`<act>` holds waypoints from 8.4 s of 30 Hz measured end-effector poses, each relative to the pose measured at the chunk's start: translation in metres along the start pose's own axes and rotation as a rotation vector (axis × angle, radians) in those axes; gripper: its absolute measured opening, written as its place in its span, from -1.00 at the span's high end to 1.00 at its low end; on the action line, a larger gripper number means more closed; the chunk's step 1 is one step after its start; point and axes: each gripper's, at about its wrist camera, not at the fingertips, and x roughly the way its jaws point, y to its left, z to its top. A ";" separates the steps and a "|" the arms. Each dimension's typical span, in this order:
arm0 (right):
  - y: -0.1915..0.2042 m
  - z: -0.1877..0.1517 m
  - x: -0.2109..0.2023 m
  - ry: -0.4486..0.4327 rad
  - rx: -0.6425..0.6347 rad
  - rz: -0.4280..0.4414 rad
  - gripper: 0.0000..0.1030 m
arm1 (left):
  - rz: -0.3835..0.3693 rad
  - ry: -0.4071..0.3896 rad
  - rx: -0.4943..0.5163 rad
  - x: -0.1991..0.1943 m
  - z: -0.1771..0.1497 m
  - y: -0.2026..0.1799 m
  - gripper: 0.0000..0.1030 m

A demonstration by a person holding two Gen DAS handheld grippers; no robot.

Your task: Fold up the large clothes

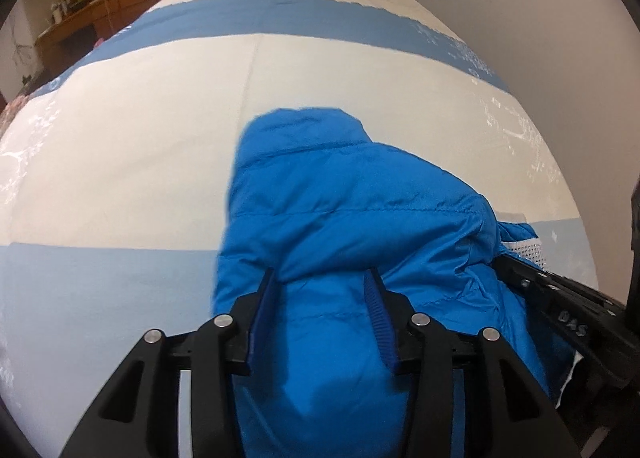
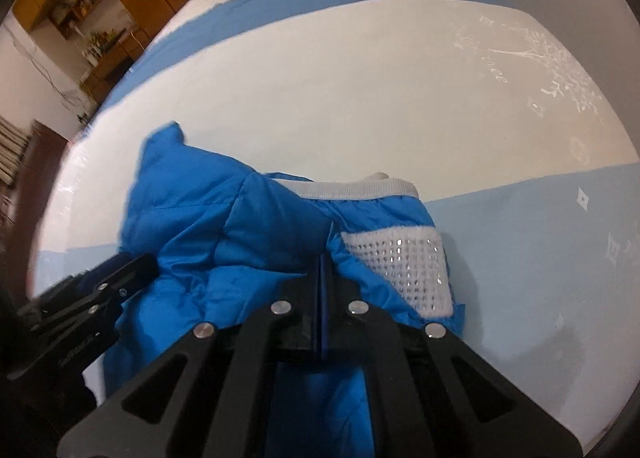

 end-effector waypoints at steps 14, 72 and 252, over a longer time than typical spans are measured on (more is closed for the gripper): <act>0.010 -0.040 0.004 -0.044 -0.063 -0.117 1.00 | 0.049 -0.073 0.024 -0.007 -0.040 -0.006 0.00; -0.050 -0.096 -0.018 0.242 0.104 0.189 -0.81 | -0.236 0.185 -0.017 -0.011 -0.080 0.031 -0.70; 0.112 -0.084 -0.116 0.041 -0.314 -0.095 -0.74 | 0.214 -0.077 -0.071 -0.147 -0.084 0.098 -0.39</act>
